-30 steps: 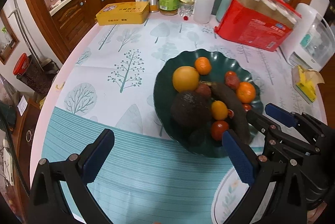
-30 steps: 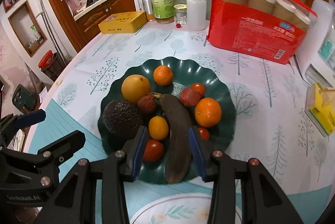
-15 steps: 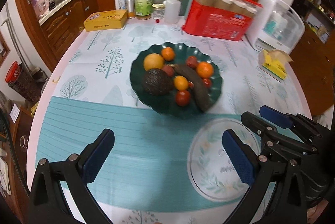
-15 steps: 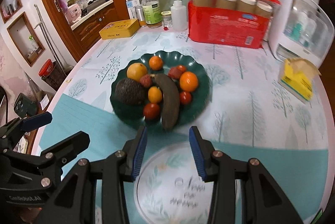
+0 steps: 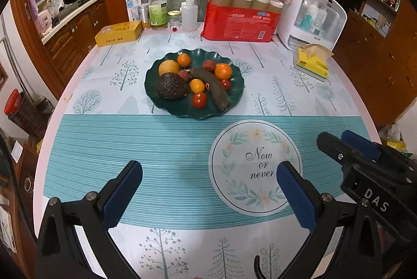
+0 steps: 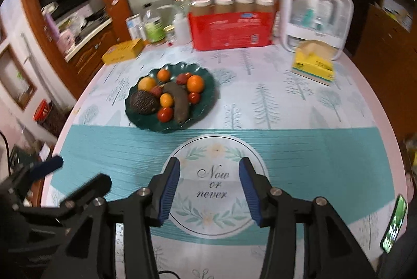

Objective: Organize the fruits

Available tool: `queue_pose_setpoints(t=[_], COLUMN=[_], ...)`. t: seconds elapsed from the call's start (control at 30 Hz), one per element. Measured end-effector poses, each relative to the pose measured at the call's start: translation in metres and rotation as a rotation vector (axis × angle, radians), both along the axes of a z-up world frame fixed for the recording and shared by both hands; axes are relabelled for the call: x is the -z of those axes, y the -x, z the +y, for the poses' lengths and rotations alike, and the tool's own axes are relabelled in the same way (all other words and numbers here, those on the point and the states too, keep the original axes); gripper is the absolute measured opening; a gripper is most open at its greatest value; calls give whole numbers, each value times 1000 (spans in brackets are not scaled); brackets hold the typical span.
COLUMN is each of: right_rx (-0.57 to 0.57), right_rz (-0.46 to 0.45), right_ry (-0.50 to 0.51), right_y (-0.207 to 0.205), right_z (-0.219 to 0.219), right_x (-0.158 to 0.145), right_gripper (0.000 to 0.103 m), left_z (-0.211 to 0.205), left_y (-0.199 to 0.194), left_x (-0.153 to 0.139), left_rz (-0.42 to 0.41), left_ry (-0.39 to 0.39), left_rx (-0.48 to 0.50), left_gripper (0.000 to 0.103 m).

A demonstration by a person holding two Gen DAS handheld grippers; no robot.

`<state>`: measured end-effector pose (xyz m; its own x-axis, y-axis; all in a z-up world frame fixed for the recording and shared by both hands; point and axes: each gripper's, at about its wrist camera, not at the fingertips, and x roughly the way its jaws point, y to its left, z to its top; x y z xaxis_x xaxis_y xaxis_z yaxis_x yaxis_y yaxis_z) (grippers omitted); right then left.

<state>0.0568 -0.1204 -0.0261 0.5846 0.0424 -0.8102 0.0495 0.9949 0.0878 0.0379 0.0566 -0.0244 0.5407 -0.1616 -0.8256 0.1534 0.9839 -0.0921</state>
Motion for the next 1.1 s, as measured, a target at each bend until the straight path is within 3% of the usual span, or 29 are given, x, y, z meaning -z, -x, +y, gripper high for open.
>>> queue_pose_setpoints(t=[0.23, 0.5, 1.1], right_rx=[60, 77, 89], right_rz=[-21, 19, 0], right_ry=[40, 11, 30], right_y=[26, 29, 35], right_z=[-3, -9, -13], right_x=[-9, -1, -5], right_gripper=[57, 57, 57], left_z=[-1, -5, -9], left_y=[5, 6, 8], left_x=[-8, -8, -8], left_rz=[-26, -24, -21], left_ry=[-13, -25, -26], left_rx=[-17, -17, -21], left_gripper=[102, 102, 102])
